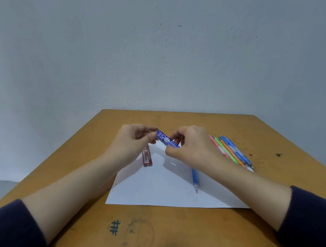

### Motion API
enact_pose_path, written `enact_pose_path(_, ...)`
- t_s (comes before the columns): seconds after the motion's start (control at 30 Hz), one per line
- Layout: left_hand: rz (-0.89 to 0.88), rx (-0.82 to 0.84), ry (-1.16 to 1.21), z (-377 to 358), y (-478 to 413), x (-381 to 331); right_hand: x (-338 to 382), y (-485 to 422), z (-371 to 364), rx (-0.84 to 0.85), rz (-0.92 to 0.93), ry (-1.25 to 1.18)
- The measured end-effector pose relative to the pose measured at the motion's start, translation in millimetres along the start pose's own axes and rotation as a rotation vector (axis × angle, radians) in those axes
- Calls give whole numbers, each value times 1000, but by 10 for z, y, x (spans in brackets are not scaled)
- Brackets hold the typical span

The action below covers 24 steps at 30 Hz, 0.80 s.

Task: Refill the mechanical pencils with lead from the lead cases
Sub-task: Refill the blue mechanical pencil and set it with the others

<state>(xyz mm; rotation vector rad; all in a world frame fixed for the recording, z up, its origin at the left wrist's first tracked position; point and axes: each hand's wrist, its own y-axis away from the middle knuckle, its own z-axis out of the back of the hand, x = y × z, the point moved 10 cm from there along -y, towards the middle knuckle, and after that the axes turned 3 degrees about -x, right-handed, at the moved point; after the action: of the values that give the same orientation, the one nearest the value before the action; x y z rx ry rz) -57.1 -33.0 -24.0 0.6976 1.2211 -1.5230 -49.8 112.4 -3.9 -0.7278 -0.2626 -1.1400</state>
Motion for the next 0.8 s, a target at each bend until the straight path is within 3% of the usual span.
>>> enact_pose_path(0.2, 18, 96, 111, -6, 17, -121, 97, 6, 15, 3, 101, -64)
enact_pose_path(0.4, -27, 21, 109, 90, 20, -198, 169, 6, 47, -12, 174, -56)
enact_pose_path(0.63, -47, -67, 205, 196, 34, -239, 118, -6, 28, -23, 125, -166)
enact_pose_path(0.8, -71, -41, 236, 153, 54, -277, 73, 2, -76, 97, 26, -389)
